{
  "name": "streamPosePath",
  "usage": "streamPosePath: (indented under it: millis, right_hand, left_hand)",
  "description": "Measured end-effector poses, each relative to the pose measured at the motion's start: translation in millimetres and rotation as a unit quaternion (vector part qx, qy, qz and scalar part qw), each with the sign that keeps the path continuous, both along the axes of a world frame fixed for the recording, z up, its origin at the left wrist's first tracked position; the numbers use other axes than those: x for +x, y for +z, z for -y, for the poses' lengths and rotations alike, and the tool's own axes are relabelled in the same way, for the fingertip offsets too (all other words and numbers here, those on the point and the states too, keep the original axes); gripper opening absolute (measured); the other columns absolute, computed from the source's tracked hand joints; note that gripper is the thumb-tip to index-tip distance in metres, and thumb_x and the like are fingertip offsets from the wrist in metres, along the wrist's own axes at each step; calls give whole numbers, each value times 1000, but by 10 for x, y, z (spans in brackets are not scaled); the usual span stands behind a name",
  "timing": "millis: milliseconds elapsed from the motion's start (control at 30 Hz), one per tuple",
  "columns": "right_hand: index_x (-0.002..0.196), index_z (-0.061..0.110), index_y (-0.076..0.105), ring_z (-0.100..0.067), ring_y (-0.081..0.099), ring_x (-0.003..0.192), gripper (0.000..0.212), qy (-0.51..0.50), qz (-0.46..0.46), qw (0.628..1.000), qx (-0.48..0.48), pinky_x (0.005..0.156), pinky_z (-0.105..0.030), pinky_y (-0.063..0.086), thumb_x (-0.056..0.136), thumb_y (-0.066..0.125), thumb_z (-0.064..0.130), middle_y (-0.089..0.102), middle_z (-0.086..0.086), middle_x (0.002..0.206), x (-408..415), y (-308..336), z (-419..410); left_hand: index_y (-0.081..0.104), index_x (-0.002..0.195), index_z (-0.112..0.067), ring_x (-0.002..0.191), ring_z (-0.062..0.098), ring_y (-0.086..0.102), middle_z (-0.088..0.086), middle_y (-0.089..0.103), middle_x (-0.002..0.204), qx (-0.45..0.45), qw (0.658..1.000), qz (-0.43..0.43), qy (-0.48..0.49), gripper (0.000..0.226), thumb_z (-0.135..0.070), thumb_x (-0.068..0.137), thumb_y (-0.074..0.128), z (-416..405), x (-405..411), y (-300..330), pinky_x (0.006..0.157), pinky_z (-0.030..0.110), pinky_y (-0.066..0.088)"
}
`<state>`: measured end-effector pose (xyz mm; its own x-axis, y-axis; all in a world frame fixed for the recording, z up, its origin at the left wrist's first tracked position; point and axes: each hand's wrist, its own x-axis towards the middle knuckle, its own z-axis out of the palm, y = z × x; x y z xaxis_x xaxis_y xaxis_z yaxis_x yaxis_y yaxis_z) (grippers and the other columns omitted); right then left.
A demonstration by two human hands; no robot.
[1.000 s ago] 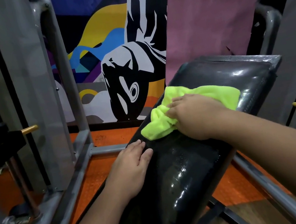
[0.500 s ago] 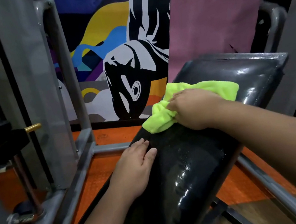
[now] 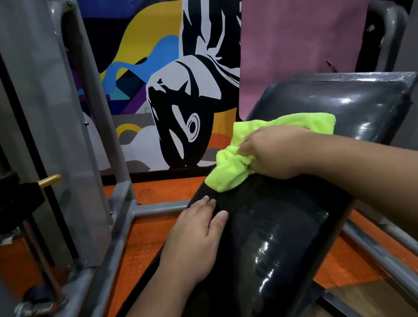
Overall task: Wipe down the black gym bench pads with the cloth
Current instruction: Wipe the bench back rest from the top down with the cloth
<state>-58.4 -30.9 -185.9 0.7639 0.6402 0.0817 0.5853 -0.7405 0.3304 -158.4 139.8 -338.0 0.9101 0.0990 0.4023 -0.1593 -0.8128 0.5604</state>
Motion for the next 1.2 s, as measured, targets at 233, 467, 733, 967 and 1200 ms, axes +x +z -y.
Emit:
streamPosePath:
  millis: [233, 467, 733, 967, 1200]
  right_hand:
    - [116, 27, 60, -29, 57, 113, 29, 20, 14, 999, -31, 95, -43, 49, 91, 46, 26, 62, -3, 117, 52, -41, -131]
    - [104, 22, 59, -29, 59, 101, 17, 26, 54, 998, -36, 87, -36, 47, 92, 47, 22, 64, -5, 107, 85, -105, -326]
    - [95, 24, 52, -29, 59, 101, 8, 30, 56, 997, -37, 92, -38, 46, 92, 47, 20, 64, -5, 105, 120, -118, -369]
    - [117, 19, 61, -30, 60, 100, 29, 18, 69, 997, -33, 81, -40, 49, 92, 46, 18, 62, -5, 104, 137, -88, -486]
    - [123, 20, 60, -30, 60, 99, 32, 8, 42, 999, -25, 79, -40, 50, 93, 47, 19, 58, -4, 99, 175, -32, -513]
  left_hand:
    - [45, 143, -28, 140, 3, 27, -15, 36, 152, -1, 1000, 6, -1, 53, -54, 97, 34, -6, 28, 5, 112, 23, 22]
    - [43, 144, -29, 141, 3, 25, -14, 34, 153, 8, 1000, 1, 0, 56, -57, 97, 32, -31, 52, -14, 113, 24, 20]
    - [42, 145, -29, 142, 4, 25, -13, 33, 154, 2, 1000, -5, -4, 56, -57, 97, 32, -43, 35, -4, 116, 27, 21]
    - [40, 145, -30, 143, 4, 23, -14, 32, 155, -5, 1000, -10, -1, 57, -58, 96, 33, -47, 47, -22, 117, 30, 22]
    - [39, 146, -31, 143, 3, 22, -15, 30, 155, -6, 1000, -13, -6, 57, -58, 97, 33, -42, 36, -16, 117, 30, 21]
